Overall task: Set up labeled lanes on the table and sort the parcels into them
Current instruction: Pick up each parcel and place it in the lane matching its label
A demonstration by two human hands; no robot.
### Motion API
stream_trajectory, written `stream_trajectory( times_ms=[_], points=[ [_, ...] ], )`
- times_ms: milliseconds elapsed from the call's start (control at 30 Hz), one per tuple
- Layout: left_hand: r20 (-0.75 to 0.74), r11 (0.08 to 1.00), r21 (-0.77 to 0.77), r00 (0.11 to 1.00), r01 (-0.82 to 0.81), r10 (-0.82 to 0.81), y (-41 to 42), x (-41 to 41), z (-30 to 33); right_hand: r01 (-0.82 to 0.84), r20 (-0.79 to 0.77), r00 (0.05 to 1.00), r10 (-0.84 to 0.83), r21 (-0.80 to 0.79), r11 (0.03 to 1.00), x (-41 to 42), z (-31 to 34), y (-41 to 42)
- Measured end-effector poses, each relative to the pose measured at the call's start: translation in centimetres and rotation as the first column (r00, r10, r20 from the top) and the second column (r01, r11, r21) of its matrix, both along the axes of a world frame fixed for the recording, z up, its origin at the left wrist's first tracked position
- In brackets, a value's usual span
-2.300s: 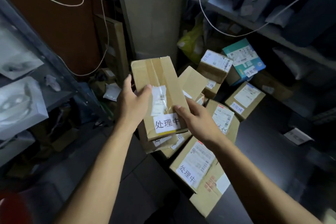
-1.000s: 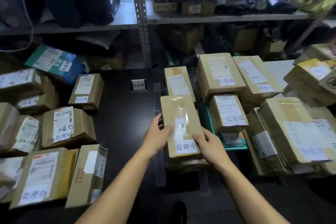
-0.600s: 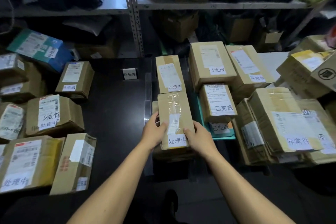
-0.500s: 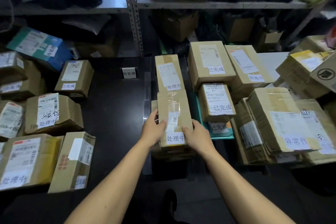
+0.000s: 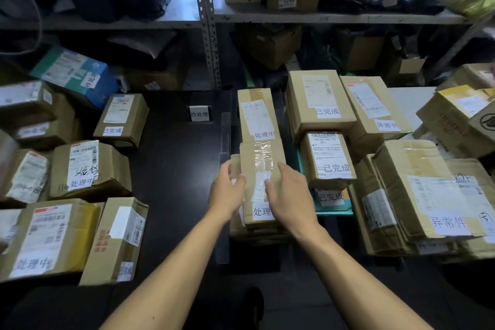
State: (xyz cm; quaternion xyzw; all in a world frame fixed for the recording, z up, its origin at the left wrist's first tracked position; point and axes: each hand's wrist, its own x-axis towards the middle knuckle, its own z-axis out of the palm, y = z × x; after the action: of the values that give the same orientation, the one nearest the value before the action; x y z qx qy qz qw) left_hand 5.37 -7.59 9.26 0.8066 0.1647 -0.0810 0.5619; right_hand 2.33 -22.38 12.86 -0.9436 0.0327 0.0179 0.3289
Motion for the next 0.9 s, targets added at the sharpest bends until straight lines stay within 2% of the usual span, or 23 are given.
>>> stream_trajectory(
  times_ms=[133,300,733,900],
  points=[
    [0.096,0.997,0.049,0.994,-0.066,0.061,2.9,-0.1,2.2,-0.078,0.075,0.994,0.074,0.039,0.996,1.0,1.5,3.8],
    [0.192,0.972,0.067,0.959,-0.224,0.208,9.4,-1.0,4.7,-0.197,0.091,0.978,0.186,0.141,0.97,2.4,2.1,10.6],
    [0.234,0.857,0.15,0.86,-0.493,0.453,30.1,-5.2,7.7,-0.55,0.128,0.834,0.537,0.119,0.826,3.8,3.4,31.3],
    [0.319,0.777,0.288,0.822,-0.559,0.473,37.4,-7.1,8.2,-0.605,0.101,0.796,0.597,0.177,0.776,4.0,4.0,39.0]
  ],
)
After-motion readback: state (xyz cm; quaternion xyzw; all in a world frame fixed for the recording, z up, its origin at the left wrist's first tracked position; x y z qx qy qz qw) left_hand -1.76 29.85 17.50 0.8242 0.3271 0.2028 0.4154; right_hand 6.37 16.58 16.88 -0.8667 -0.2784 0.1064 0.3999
